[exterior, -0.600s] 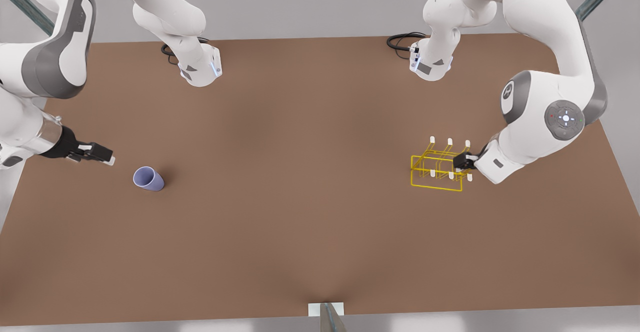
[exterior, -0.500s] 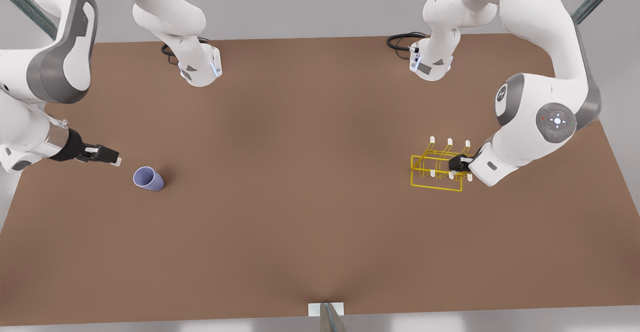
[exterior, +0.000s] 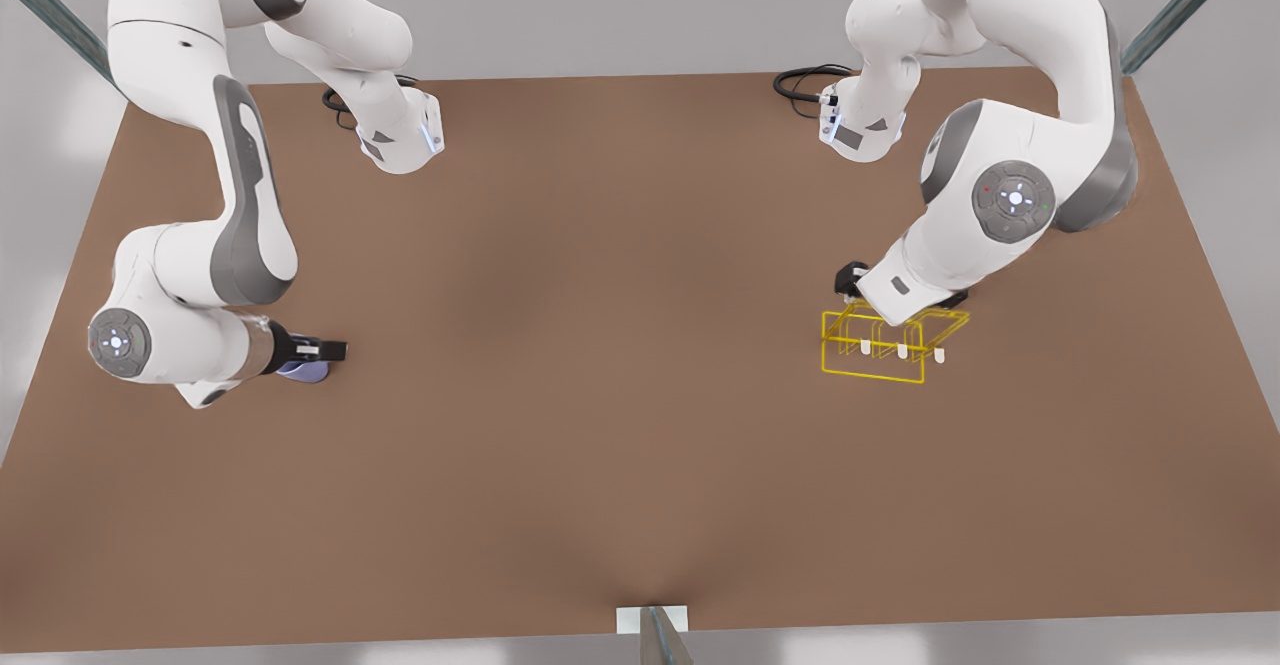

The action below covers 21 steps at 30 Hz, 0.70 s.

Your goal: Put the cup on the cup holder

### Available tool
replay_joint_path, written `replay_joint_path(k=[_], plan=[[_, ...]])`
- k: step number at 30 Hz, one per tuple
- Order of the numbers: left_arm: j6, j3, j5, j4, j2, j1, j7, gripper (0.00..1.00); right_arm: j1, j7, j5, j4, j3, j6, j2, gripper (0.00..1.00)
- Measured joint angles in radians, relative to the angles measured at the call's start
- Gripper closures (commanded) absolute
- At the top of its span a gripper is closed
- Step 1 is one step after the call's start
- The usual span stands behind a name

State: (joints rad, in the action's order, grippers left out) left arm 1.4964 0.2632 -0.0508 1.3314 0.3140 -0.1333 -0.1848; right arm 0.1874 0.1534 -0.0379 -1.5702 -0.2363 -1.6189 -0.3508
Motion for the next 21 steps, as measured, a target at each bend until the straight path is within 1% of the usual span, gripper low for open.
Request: replay_joint_path(k=[2,4,8,9,10,11,12,15,16,18,21], plan=[[0.013,0.001,-0.001,0.0,0.026,-0.008,-0.006,0.0,0.011,-0.012,0.011,-0.068,0.0,-0.065,0.006,0.0],[0.023,0.001,-0.016,0.002,0.032,-0.019,-0.011,0.0,0.022,-0.02,0.034,-0.162,-0.002,-0.138,0.054,0.0],[0.044,0.003,-0.049,0.0,0.048,-0.033,-0.021,0.0,0.074,-0.035,0.09,-0.263,-0.051,-0.266,0.077,0.0],[0.048,0.003,-0.053,0.0,0.05,-0.033,-0.023,0.0,0.119,-0.039,0.111,-0.281,-0.095,-0.298,0.069,0.0],[0.051,0.003,-0.056,-0.001,0.051,-0.034,-0.025,0.0,0.192,-0.045,0.132,-0.293,-0.165,-0.324,0.06,0.0],[0.054,0.003,-0.057,-0.002,0.053,-0.035,-0.027,0.0,0.246,-0.051,0.148,-0.306,-0.216,-0.349,0.054,0.0],[0.056,0.003,-0.058,-0.002,0.054,-0.037,-0.029,0.0,0.275,-0.056,0.16,-0.324,-0.246,-0.375,0.05,0.0],[0.061,0.003,-0.059,-0.005,0.055,-0.04,-0.037,0.0,0.332,-0.07,0.18,-0.365,-0.298,-0.437,0.044,0.0],[0.062,0.003,-0.06,-0.005,0.056,-0.041,-0.04,0.0,0.387,-0.074,0.184,-0.382,-0.344,-0.454,0.042,0.0],[0.064,0.003,-0.062,-0.005,0.058,-0.043,-0.047,0.0,0.468,-0.084,0.19,-0.415,-0.399,-0.481,0.049,0.0],[0.067,0.003,-0.063,-0.006,0.063,-0.047,-0.057,0.0,0.515,-0.1,0.195,-0.467,-0.438,-0.516,0.069,0.0]])
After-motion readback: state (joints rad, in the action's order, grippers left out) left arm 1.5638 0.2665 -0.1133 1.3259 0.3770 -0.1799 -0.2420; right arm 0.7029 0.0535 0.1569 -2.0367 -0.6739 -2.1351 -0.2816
